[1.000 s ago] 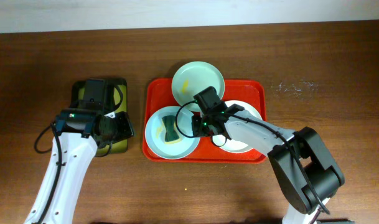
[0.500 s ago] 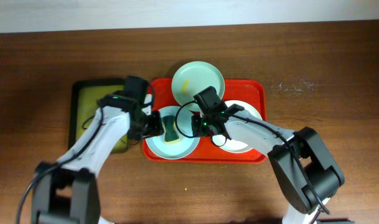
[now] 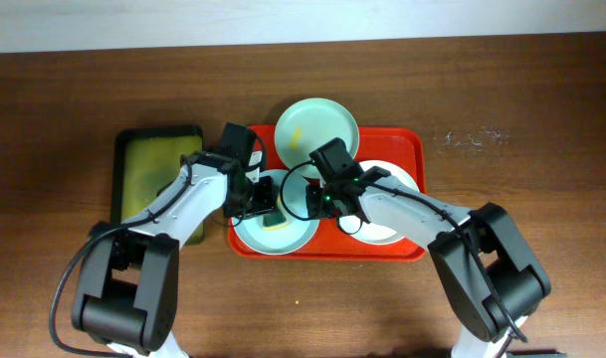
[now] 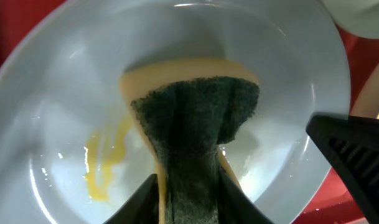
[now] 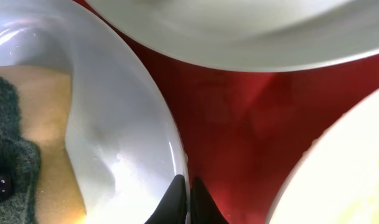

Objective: Clean dirty plates on tray and stack at the side
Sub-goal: 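Scrub the light blue plate with the sponge in the left gripper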

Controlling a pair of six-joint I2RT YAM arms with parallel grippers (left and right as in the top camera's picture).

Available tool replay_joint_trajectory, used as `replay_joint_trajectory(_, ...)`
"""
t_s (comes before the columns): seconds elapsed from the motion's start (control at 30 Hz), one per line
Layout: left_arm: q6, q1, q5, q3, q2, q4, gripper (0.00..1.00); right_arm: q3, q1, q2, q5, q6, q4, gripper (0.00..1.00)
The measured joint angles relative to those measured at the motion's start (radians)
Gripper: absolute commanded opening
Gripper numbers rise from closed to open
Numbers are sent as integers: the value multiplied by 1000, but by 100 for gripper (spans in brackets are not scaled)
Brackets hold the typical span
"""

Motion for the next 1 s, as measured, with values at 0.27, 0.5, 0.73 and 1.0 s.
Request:
replay_joint_trajectory(0.27, 3, 0, -157, 18, 0, -87, 0, 0, 0, 0, -3, 0, 1, 4)
replay_joint_trajectory(0.5, 8, 0, -82, 49, 0, -101, 48, 0, 0, 0, -3, 0, 1, 4)
replay_joint_trajectory(0.73, 8, 0, -36, 52, 0, -104, 36, 0, 0, 0, -3, 0, 1, 4)
replay_joint_trajectory(1.0, 10, -7, -151, 52, 0, -106, 30, 0, 0, 0, -3, -1, 1, 4)
